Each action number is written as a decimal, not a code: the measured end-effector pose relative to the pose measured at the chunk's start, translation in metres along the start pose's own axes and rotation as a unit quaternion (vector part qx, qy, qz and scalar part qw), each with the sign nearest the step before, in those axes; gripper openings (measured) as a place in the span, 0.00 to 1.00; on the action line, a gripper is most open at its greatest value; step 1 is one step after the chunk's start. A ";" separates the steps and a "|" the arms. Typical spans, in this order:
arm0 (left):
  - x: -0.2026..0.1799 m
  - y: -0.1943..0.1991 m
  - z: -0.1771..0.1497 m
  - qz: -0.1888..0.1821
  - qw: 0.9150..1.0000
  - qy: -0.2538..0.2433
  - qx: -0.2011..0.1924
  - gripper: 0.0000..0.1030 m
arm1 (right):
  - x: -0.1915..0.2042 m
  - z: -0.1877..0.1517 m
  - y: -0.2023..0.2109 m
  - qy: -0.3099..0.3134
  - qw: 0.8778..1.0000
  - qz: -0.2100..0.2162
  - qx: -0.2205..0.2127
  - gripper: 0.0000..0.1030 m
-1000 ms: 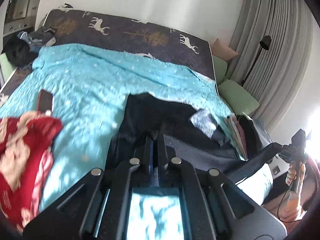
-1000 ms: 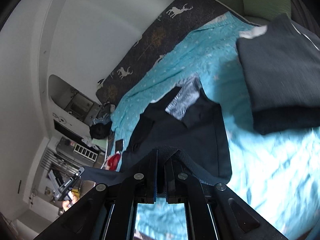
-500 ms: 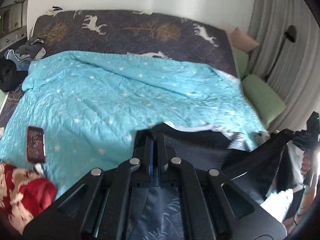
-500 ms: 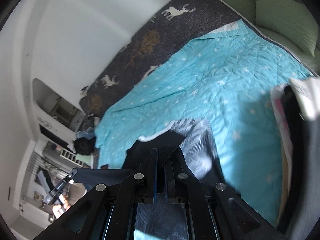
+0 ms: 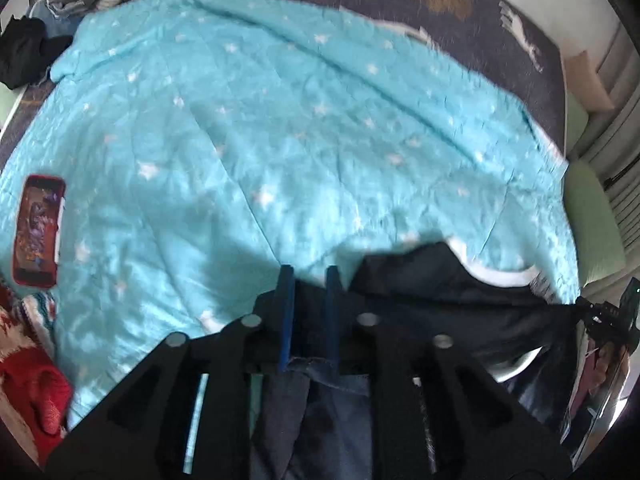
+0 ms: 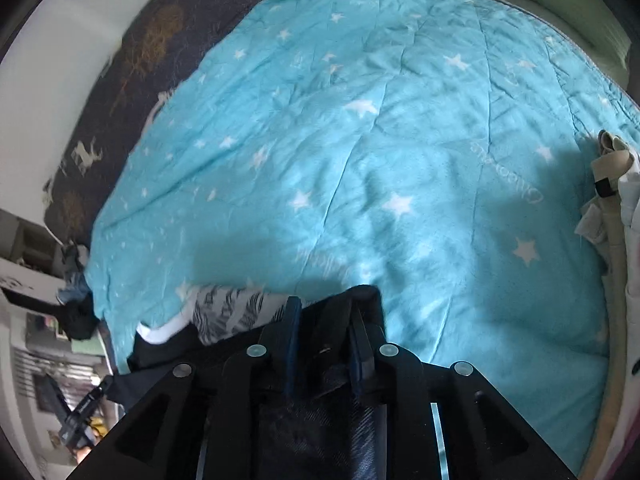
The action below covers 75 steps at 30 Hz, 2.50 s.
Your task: Fold small clothes
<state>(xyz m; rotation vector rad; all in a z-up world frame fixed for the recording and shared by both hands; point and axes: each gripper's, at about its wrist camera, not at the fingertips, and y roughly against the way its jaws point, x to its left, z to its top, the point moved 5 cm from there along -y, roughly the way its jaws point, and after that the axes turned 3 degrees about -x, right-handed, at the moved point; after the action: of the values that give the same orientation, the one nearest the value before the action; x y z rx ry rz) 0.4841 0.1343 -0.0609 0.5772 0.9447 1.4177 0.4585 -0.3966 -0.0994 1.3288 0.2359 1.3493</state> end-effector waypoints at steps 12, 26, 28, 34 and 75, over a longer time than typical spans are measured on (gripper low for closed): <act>-0.030 0.041 -0.047 0.028 0.989 -0.148 -0.005 0.34 | 0.023 -0.072 0.058 0.329 0.925 -0.189 -0.002 0.45; -0.028 -0.005 -0.064 0.103 0.954 -0.280 0.018 0.43 | 0.053 -0.107 -0.005 0.568 0.755 -0.325 -0.042 0.57; -0.028 -0.016 -0.062 0.112 0.950 -0.292 0.023 0.43 | 0.052 -0.100 -0.010 0.563 0.757 -0.326 -0.049 0.57; -0.032 -0.027 -0.037 0.093 0.963 -0.252 0.015 0.43 | 0.059 -0.075 -0.013 0.525 0.797 -0.292 -0.056 0.57; 0.003 -0.031 0.041 0.126 0.988 -0.063 0.067 0.73 | 0.147 -0.105 -0.066 0.472 0.858 -0.200 -0.009 0.64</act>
<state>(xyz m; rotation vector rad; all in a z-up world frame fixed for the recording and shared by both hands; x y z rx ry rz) 0.5351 0.1416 -0.0653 0.9026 0.8936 1.5292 0.4597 -0.2049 -0.1062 0.4461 1.0990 1.5234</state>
